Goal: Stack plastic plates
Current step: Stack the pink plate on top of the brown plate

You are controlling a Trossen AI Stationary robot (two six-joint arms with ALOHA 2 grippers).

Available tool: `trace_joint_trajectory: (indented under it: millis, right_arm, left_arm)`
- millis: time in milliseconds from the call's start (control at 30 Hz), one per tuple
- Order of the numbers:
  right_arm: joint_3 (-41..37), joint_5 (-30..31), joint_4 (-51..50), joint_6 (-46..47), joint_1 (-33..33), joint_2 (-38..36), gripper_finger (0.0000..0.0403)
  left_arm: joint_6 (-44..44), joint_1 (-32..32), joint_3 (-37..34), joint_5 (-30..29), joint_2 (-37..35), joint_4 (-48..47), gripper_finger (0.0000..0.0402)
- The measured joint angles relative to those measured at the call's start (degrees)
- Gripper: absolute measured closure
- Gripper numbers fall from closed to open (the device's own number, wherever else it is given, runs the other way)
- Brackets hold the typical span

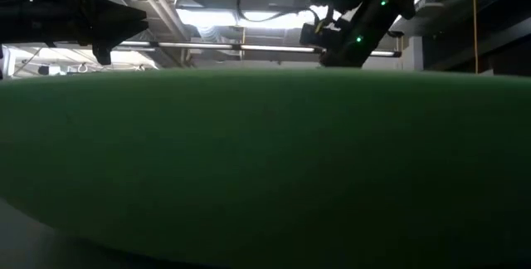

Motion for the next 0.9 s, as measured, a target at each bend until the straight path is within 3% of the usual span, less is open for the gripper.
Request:
trace_joint_trajectory:
  millis: [467,700,900]
  right_arm:
    - [0.0,0.0,8.9,-18.8,-7.6,9.0,0.0308]
    - [0.0,-0.5,15.8,-22.3,-10.5,13.2,0.0308]
    - [0.0,-5.3,20.9,-23.9,-12.9,16.2,0.0308]
  left_arm:
    - [0.1,0.0,0.0,0.0,0.0,0.0,0.0298]
    - [0.2,0.0,0.0,0.0,0.0,0.0,0.0298]
    - [0.2,0.0,0.0,0.0,0.0,0.0,0.0298]
